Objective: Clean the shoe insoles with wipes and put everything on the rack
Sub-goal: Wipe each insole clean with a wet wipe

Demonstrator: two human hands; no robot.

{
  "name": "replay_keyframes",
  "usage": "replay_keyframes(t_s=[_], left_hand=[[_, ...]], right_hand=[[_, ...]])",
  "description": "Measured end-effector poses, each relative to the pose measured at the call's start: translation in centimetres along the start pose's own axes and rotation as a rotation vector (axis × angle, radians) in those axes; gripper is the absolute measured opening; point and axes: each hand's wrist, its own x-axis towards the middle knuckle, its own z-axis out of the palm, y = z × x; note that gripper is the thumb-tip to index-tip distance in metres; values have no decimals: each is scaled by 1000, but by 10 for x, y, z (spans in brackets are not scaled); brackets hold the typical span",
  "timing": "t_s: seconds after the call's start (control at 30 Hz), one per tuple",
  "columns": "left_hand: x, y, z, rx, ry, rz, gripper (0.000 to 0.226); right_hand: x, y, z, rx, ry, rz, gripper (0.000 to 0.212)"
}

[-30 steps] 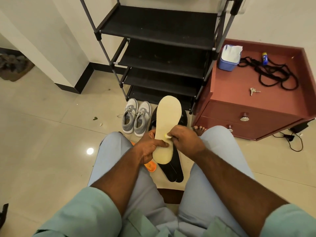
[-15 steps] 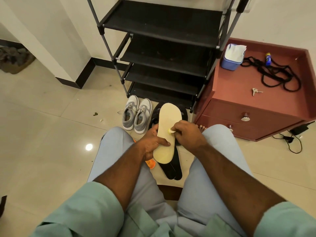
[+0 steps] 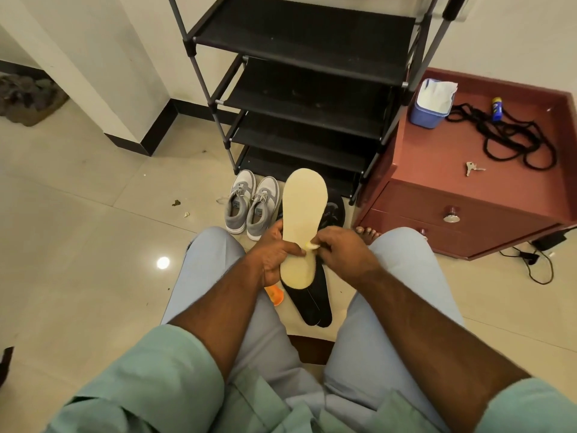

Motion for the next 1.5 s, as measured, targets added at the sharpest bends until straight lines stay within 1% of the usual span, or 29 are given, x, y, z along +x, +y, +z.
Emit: replay_keyframes(t_s=[0.07, 0.13, 0.17, 0.23, 0.3, 0.33, 0.43, 0.47, 0.5, 0.6, 0.63, 0.67, 0.73, 0.8, 0.83, 0.9, 0.93, 0.97, 1.0, 1.1, 1.13, 1.23, 1.27, 1.3, 1.43, 1.47, 1.5], left_hand=[[-2, 1, 2, -11, -47, -16, 74], [-3, 1, 4, -13, -65, -25, 72], [-3, 0, 3, -15, -54, -22, 72], [-1, -1, 1, -21, -27, 1, 69], [-2, -1, 0, -20, -35, 14, 66], [-3, -1, 1, -9, -57, 5, 66], [-8, 0, 5, 55, -141, -41, 64], [-9, 0, 5, 67, -144, -52, 63], [-8, 0, 5, 74, -135, -56, 61], [-7, -1, 2, 77, -102, -42, 60], [-7, 0, 2, 86, -120, -42, 60], [-8, 0, 3, 92, -148, -49, 61], [-10, 0, 4, 93, -205, -78, 60], [-9, 0, 4, 92, -227, -100, 59], [-8, -2, 3, 76, -224, -99, 59], [-6, -3, 1, 44, -215, -90, 63], [-6, -2, 1, 37, -218, -90, 65], [-7, -2, 1, 40, -229, -94, 65], [-9, -1, 2, 53, -248, -104, 65], [-12, -2, 3, 110, -325, -139, 66], [-12, -2, 4, 118, -326, -141, 67], [-12, -3, 5, 124, -248, -112, 65], [-12, -2, 6, 125, -232, -104, 64], [-12, -2, 5, 130, -230, -104, 64], [-11, -4, 5, 205, -326, -169, 68], [-11, -5, 6, 223, -335, -174, 68], [-11, -6, 6, 227, -319, -169, 66]], right_hand=[[6, 4, -3, 29, 120, 80, 19], [6, 6, -4, 45, 184, 107, 18], [5, 4, -4, 44, 176, 91, 17], [-1, -1, 0, 36, 92, 11, 17], [-3, -4, 4, 17, 25, -41, 17], [-2, -3, 3, 15, 40, -24, 17], [4, 3, -2, 42, 171, 99, 16], [5, 4, -3, 36, 176, 102, 16], [3, 2, -3, 24, 140, 77, 17], [-5, -4, 2, -4, -52, -62, 20], [-5, -5, 3, -11, -64, -72, 20], [-3, -3, 4, -14, -36, -59, 20], [3, 2, 3, -32, 74, 15, 21], [4, 3, 1, -50, 162, 54, 22], [3, 2, 1, -54, 147, 28, 23], [-1, -2, 3, -62, 17, -79, 25], [-4, -3, 3, -70, -58, -114, 25], [-4, -3, 4, -76, -91, -120, 25], [-1, -1, 4, -74, -71, -97, 26], [6, 4, 2, -57, 86, 34, 27], [5, 2, 2, -66, 73, 25, 27], [-1, -4, 4, -51, -120, -102, 25], [-3, -5, 4, -46, -164, -119, 25], [-2, -5, 3, -48, -155, -111, 24], [9, 1, 1, -62, 80, 86, 28], [9, 1, 1, -60, 98, 95, 28], [8, 0, 2, -58, 72, 65, 28]])
